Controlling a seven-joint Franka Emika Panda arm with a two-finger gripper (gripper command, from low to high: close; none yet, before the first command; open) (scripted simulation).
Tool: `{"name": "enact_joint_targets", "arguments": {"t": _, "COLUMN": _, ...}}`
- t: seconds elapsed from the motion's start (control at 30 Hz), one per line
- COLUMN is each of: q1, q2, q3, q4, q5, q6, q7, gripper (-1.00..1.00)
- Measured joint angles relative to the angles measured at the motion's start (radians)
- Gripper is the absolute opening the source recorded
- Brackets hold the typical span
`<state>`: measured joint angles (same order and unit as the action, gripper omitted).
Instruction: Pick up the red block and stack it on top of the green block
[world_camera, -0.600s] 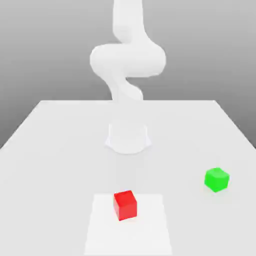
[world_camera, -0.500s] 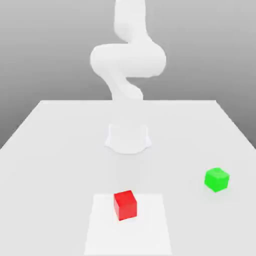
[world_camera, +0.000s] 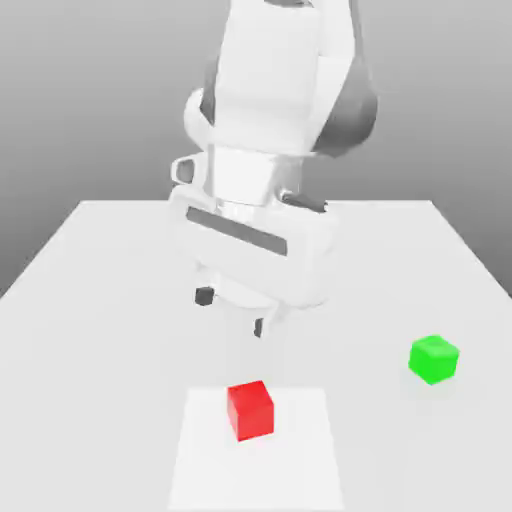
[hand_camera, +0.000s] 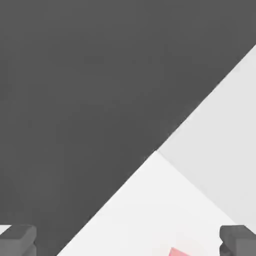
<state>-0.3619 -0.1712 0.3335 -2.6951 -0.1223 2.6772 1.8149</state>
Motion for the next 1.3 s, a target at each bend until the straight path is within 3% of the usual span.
{"name": "enact_joint_targets", "arguments": {"t": 0.27, "q1": 0.006, "q2": 0.166, "q3": 0.004, "q4": -0.111, "q5": 0.12, "q6": 0.133, "q7": 0.193, "gripper": 0.0}}
{"name": "enact_joint_targets", "arguments": {"t": 0.53, "q1": 0.02, "q2": 0.28, "q3": -0.04, "q4": -0.088, "q5": 0.003, "q6": 0.225, "q7": 0.289, "gripper": 0.0}}
{"name": "enact_joint_targets", "arguments": {"t": 0.77, "q1": 0.111, "q2": 0.401, "q3": -0.166, "q4": -0.078, "q5": -0.137, "q6": 0.322, "q7": 0.388, "gripper": 0.0}}
{"name": "enact_joint_targets", "arguments": {"t": 0.8, "q1": 0.123, "q2": 0.413, "q3": -0.182, "q4": -0.078, "q5": -0.148, "q6": 0.332, "q7": 0.396, "gripper": -1.0}}
{"name": "enact_joint_targets", "arguments": {"t": 1.03, "q1": 0.124, "q2": 0.412, "q3": -0.182, "q4": -0.078, "q5": -0.148, "q6": 0.334, "q7": 0.395, "gripper": -1.0}}
{"name": "enact_joint_targets", "arguments": {"t": 1.3, "q1": 0.053, "q2": 0.284, "q3": -0.071, "q4": -0.088, "q5": 0.01, "q6": 0.232, "q7": 0.284, "gripper": -1.0}}
